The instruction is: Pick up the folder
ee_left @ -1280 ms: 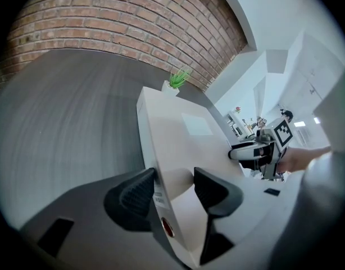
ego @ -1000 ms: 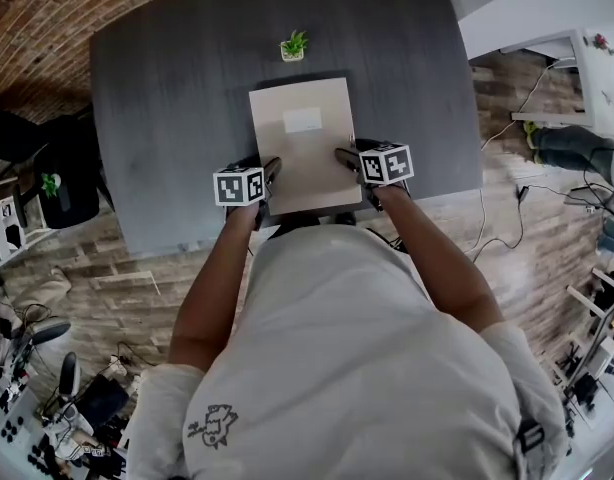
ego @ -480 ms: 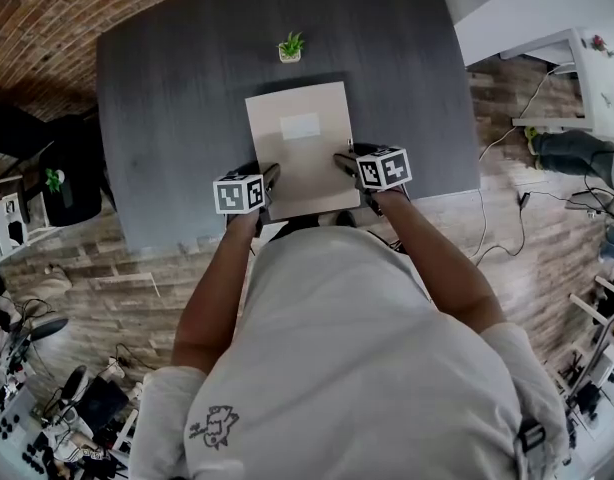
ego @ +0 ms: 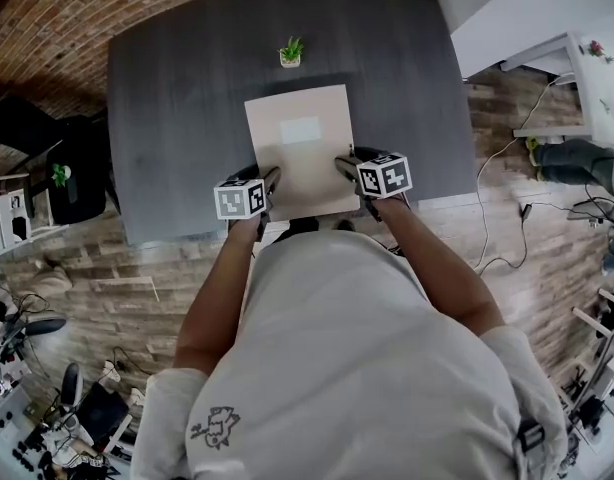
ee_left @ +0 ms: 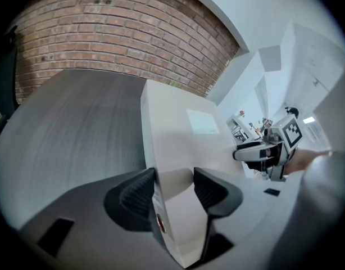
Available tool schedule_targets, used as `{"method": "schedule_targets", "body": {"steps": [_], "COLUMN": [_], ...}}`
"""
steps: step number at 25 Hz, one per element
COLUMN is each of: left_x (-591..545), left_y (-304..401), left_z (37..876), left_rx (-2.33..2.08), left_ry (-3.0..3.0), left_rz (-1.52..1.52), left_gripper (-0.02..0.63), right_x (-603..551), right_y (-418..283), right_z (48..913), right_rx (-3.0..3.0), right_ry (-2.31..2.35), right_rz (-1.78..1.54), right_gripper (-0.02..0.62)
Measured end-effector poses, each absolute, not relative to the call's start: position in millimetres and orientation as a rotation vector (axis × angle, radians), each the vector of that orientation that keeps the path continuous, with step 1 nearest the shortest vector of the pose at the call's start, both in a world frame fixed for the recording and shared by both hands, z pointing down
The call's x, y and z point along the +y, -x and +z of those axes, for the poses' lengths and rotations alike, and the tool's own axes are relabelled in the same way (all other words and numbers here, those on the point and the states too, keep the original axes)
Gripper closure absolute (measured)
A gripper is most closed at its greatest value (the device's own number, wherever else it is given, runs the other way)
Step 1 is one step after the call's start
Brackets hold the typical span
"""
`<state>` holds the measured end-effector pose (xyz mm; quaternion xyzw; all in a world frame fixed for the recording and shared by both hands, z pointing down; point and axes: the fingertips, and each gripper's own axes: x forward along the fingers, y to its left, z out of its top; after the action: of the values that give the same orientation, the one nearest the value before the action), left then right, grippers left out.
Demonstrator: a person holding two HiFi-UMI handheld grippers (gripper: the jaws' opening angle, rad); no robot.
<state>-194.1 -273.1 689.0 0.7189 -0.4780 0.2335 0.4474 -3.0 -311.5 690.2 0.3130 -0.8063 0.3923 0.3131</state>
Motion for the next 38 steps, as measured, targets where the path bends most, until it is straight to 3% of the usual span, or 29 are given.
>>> {"method": "schedule_targets", "body": {"steps": [24,38], "left_x": [-179,-145], "left_y": [118,115], "left_z": [621,587], "left_rx": [-1.41,-1.485], "left_ry": [-1.859,-1.877], "left_rz": [0.587,0.533], "left_gripper": [0.374,0.374], "right_x": [-230,-206], "right_y": [-73,-72], "right_z": [624,572], "right_rx": [-2.32,-2.43], "right_ry": [-0.841,-0.849], "right_rz": [0.877,0.677], "right_gripper": [0.373,0.379]}}
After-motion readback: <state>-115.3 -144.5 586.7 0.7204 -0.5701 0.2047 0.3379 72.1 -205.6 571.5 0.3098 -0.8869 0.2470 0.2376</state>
